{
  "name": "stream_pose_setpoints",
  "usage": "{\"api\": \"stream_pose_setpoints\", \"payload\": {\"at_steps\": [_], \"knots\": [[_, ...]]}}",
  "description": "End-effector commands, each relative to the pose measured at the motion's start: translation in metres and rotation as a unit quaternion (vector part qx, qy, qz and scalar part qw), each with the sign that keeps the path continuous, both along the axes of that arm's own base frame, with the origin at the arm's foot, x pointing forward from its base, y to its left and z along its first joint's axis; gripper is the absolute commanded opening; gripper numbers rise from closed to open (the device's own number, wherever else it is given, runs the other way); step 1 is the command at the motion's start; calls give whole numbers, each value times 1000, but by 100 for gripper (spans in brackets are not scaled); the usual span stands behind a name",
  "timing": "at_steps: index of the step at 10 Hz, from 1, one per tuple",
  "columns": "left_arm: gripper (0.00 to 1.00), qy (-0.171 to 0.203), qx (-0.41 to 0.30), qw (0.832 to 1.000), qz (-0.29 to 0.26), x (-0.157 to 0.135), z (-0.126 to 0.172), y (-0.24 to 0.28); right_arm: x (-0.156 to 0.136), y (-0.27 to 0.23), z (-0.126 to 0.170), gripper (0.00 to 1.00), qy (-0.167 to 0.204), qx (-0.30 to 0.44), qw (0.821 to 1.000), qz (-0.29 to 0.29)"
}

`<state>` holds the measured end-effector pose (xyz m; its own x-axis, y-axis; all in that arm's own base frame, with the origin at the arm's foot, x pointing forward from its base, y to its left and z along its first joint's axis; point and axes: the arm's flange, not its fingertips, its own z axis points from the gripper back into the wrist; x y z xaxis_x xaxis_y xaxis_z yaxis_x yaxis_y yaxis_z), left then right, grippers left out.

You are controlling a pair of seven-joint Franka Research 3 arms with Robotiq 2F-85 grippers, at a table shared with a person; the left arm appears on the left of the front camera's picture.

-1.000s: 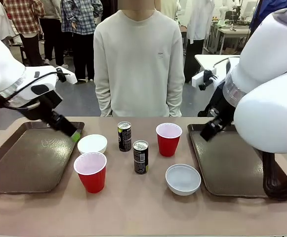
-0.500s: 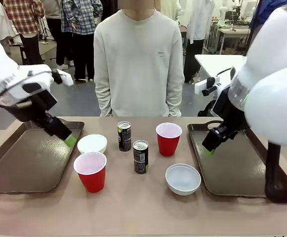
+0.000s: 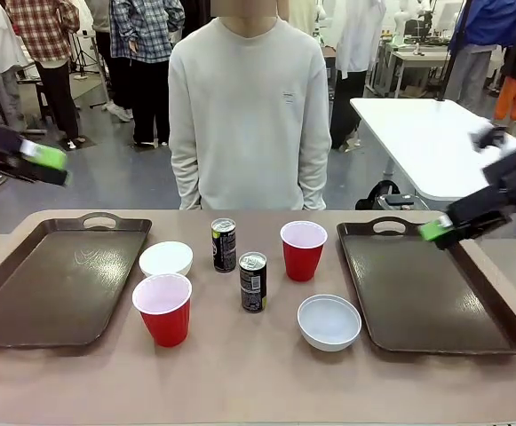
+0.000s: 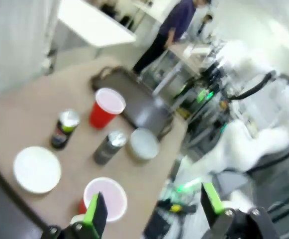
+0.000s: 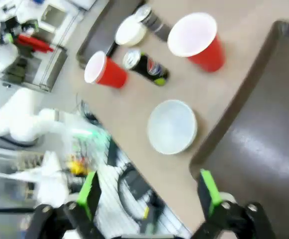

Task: Prepare tableware on both trays.
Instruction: Pick up a Picnic Bowl from the table and place it on a Handle tray.

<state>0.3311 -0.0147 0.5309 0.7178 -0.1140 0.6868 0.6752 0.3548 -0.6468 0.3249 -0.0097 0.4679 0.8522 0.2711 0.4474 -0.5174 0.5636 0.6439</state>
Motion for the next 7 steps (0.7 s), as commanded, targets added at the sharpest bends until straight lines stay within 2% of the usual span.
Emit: {"api": "stream_pose_setpoints", "payload": {"at_steps": [1, 2, 5, 6, 7], "knots": [[100, 44, -63, 993, 88, -21, -19, 48, 9, -42, -17, 100, 89, 179, 978, -53], [100, 59, -56, 990, 114, -29, -22, 70, -1, -64, -23, 100, 86, 210, 972, -61], [100, 125, 20, 982, 143, -44, -30, 108, -42, -96, -17, 100, 68, 214, 970, -92], [100, 133, 25, 978, 160, -55, -30, 117, -52, -96, -15, 100, 78, 191, 974, -97], [100, 122, 26, 978, 169, -62, -34, 119, -57, -95, -11, 100, 81, 172, 977, -99]]}}
